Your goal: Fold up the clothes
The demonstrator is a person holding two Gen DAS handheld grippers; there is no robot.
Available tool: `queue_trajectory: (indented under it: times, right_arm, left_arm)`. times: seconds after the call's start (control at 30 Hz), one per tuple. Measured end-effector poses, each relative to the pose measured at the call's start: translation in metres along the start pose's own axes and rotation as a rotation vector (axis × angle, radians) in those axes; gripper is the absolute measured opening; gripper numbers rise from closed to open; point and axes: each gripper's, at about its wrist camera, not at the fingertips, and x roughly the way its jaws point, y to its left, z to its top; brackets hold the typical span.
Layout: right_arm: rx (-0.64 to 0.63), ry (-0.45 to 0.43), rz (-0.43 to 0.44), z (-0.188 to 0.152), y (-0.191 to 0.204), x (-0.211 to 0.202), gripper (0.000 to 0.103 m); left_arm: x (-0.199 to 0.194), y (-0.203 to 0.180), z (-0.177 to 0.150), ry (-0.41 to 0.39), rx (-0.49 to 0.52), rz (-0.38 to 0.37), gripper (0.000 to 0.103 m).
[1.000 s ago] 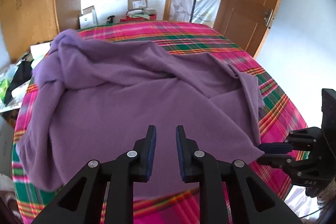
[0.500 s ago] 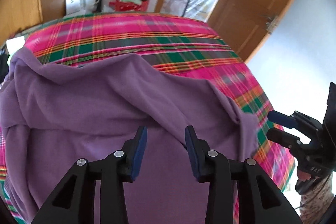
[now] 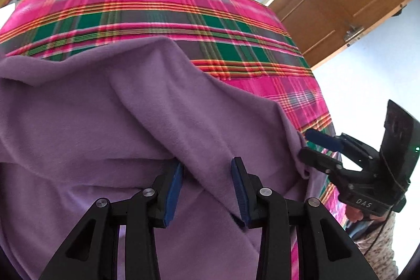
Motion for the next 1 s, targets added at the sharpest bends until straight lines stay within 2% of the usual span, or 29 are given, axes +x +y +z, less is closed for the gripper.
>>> queue_trajectory:
  times: [0.1, 0.17, 0.2, 0.33, 0.4, 0.5, 0.7, 0.8, 0.9, 1.0]
  right_arm:
    - [0.018, -0.005, 0.02, -0.007, -0.002, -0.003, 0.045]
    - [0.028, -0.006, 0.026, -0.01, -0.004, -0.004, 0.04]
    - [0.03, -0.006, 0.024, -0.012, -0.004, -0.006, 0.031]
    - [0.026, -0.014, 0.015, -0.015, -0.003, -0.007, 0.011]
    - [0.026, -0.019, 0.02, -0.017, -0.003, -0.009, 0.006]
    - [0.014, -0.035, 0.002, -0.02, 0.0, -0.012, 0.005]
    - [0.046, -0.102, 0.003, -0.028, -0.004, -0.029, 0.005]
    - [0.081, -0.134, 0.013, -0.034, -0.008, -0.036, 0.005]
    - [0.115, -0.165, 0.03, -0.041, -0.011, -0.042, 0.005]
    - [0.13, -0.185, 0.04, -0.045, -0.011, -0.045, 0.005]
  left_arm:
    - [0.001, -0.002, 0.001, 0.005, -0.003, -0.008, 0.039]
    - [-0.001, -0.008, 0.0, -0.003, 0.005, 0.003, 0.039]
    - [-0.002, -0.012, 0.0, -0.007, 0.016, 0.016, 0.039]
    - [-0.007, -0.026, 0.0, -0.021, 0.039, 0.012, 0.039]
    - [-0.005, -0.034, 0.002, -0.022, 0.051, 0.004, 0.039]
    - [0.001, -0.04, 0.005, -0.008, 0.037, -0.019, 0.039]
    - [-0.01, -0.043, 0.0, -0.038, 0.001, -0.001, 0.039]
    - [-0.021, -0.052, -0.005, -0.074, 0.042, -0.005, 0.039]
    - [-0.027, -0.052, -0.01, -0.064, 0.003, -0.06, 0.039]
    - [-0.022, -0.057, -0.012, -0.048, 0.005, -0.106, 0.039]
